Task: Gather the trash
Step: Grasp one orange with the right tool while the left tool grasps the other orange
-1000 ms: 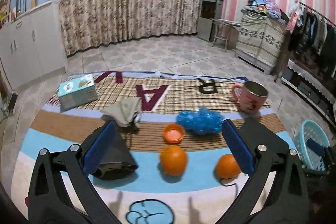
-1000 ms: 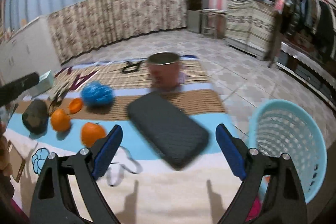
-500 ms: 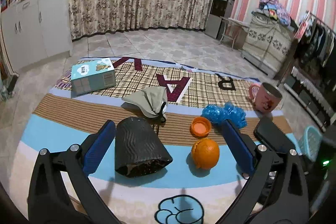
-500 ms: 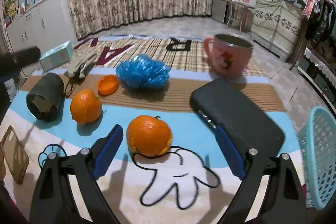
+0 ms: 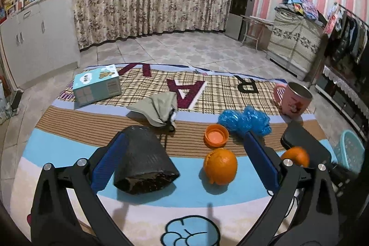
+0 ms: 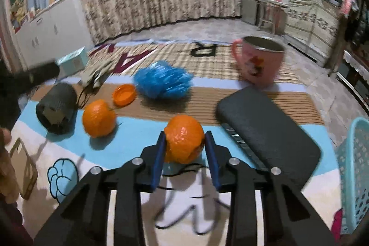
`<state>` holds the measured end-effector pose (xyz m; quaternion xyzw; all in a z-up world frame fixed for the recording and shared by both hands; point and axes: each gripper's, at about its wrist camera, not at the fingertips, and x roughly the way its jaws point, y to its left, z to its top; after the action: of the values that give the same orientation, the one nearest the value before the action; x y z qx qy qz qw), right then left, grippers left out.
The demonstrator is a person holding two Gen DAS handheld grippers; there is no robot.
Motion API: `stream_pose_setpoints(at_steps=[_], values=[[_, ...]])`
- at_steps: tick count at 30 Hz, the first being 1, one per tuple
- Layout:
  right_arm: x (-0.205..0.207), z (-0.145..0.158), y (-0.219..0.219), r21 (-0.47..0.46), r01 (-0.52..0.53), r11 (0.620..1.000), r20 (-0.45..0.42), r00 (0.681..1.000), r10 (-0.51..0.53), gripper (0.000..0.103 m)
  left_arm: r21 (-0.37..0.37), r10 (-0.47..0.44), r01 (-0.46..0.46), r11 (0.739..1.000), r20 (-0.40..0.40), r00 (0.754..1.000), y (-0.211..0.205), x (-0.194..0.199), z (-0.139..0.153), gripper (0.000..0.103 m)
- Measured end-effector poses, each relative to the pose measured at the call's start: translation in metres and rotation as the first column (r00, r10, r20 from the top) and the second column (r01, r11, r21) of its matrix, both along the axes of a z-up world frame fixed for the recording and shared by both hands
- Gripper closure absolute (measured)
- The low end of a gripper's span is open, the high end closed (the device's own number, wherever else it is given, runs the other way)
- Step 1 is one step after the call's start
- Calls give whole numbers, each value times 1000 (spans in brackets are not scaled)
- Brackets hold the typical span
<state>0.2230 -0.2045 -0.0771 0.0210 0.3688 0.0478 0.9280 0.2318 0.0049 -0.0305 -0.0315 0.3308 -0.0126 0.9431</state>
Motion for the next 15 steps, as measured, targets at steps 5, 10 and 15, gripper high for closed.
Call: stream_pose_setpoints(at_steps=[5, 10, 15], values=[[-7, 15, -33, 5, 79, 997, 47, 996, -80, 69, 43, -55, 55, 998, -17, 998, -27, 0, -10, 5], [-13, 21, -61, 51, 138, 989, 63, 988, -141, 69, 86, -102, 105, 991, -40, 994, -57, 1, -22, 6], [-15, 22, -72, 66, 151, 986, 64, 986, -155, 69, 118, -128, 137, 984, -79, 989, -79, 5, -35, 21]])
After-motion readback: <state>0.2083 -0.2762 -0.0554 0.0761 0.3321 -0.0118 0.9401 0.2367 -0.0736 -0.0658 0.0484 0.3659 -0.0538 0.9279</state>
